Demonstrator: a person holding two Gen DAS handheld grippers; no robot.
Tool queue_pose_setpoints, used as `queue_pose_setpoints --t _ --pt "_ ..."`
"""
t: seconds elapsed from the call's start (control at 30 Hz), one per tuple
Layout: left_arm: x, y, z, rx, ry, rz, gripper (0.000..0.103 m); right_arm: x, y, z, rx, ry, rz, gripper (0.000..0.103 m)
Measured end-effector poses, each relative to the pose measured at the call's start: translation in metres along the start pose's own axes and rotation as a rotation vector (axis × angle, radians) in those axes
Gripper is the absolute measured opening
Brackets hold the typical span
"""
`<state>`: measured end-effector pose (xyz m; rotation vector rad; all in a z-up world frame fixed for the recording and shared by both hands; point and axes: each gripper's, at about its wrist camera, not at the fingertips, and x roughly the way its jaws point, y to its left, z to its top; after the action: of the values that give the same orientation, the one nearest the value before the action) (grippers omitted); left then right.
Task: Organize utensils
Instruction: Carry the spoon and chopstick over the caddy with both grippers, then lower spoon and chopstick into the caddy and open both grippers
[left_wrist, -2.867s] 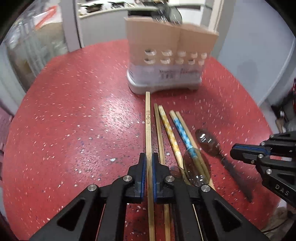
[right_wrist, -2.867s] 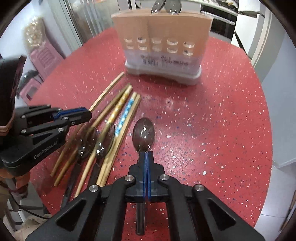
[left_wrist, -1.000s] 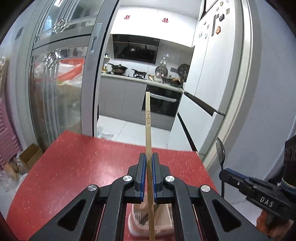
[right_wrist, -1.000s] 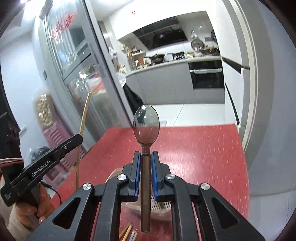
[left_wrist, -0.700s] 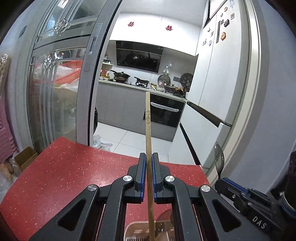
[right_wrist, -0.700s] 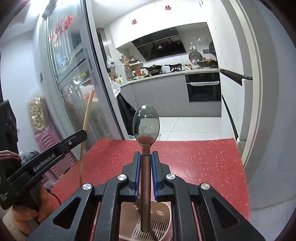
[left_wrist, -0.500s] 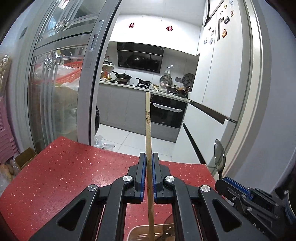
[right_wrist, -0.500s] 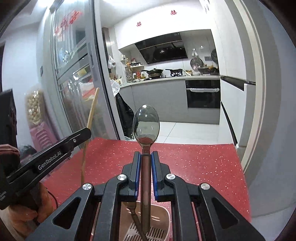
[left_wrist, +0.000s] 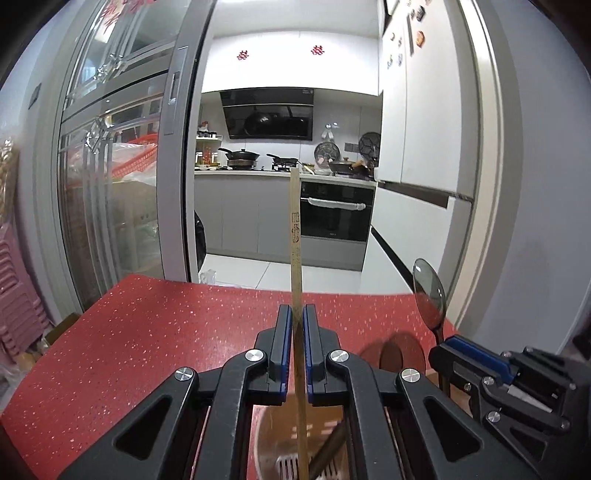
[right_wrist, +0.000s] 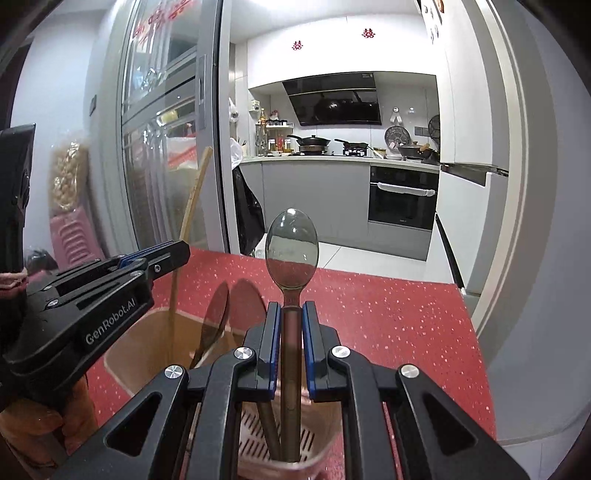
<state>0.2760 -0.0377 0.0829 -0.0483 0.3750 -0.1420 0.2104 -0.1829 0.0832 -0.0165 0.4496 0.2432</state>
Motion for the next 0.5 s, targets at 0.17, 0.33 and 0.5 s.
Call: queue_pose_setpoints --t 0.17,0.33,0.5 --pt "-0.006 -0.002 -0.01 0.014 0.031 0.02 0.032 -0.004 0.0 -0.008 -0.003 0.021 0.003 0.012" --pt "-0.012 0.002 -0.014 0.012 0.07 0.045 0.032 -0.005 0.0 -0.012 -0.003 0.05 0.014 0.012" --pt "-0.02 0.005 -0.013 0.009 0.092 0.042 0.032 -0.003 -0.004 -0.009 0.013 0.087 0.035 0.013"
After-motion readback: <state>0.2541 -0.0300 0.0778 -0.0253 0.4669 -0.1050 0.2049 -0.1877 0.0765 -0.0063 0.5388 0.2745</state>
